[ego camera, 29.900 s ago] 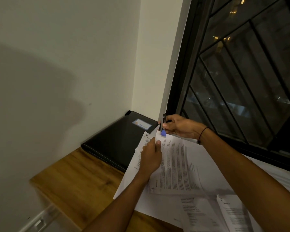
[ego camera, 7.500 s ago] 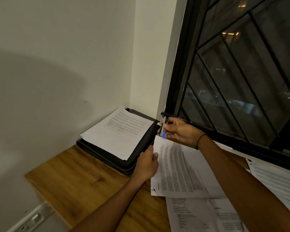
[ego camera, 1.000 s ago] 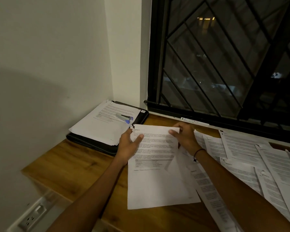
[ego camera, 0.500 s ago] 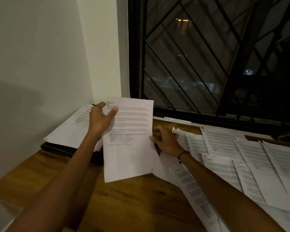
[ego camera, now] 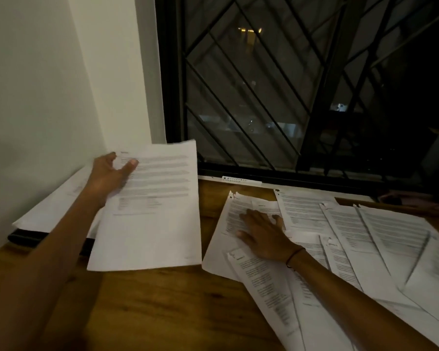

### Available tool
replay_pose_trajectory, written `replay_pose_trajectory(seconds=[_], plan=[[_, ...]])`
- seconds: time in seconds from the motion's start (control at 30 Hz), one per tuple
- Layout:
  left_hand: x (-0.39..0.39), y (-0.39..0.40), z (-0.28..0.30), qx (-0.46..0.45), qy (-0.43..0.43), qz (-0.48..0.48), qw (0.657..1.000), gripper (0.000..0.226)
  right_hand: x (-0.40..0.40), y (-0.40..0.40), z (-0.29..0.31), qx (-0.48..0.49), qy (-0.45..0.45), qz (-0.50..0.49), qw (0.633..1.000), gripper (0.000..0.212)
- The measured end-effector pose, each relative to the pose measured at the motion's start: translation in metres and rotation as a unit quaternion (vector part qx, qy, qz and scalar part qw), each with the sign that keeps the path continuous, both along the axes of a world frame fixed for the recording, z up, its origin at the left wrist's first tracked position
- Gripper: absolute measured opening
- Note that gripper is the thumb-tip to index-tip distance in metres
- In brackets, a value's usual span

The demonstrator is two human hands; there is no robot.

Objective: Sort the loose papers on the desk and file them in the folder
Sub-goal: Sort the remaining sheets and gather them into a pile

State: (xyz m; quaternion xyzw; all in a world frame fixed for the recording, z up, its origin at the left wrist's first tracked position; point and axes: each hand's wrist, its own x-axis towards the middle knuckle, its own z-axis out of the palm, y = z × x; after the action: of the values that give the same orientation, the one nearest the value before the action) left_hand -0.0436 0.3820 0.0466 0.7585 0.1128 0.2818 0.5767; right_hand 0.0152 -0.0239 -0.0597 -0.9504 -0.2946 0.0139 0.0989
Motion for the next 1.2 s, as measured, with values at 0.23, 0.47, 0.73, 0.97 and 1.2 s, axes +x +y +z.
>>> replay_pose_trajectory(seconds=[0.23,0.47,0.73,0.97,1.2], plan=[[0.017,-0.088,-0.05,0.152,0.147,-0.063,0.975,0.036,-0.004,0.003,0.002,-0.015,-0.001,0.005,1.0,0.072],[0.021,-0.073,-0.085,0.202,0.128,-0.071,0.968,0.02,-0.006,-0.003,-0.005,-0.001,-0.004,-0.006,1.0,0.098],[0.027,-0.07,-0.097,0.191,0.09,-0.098,0.973,0.018,-0.004,-0.015,-0.003,0.012,-0.026,-0.051,0.998,0.085],[0.032,-0.074,-0.105,0.168,0.09,-0.095,0.977,0.024,-0.008,-0.018,-0.002,0.013,0.002,-0.026,1.0,0.1],[0.03,-0.079,-0.101,0.145,0.093,-0.08,0.982,0.014,-0.006,-0.047,-0.005,0.004,-0.047,-0.062,0.997,0.075]])
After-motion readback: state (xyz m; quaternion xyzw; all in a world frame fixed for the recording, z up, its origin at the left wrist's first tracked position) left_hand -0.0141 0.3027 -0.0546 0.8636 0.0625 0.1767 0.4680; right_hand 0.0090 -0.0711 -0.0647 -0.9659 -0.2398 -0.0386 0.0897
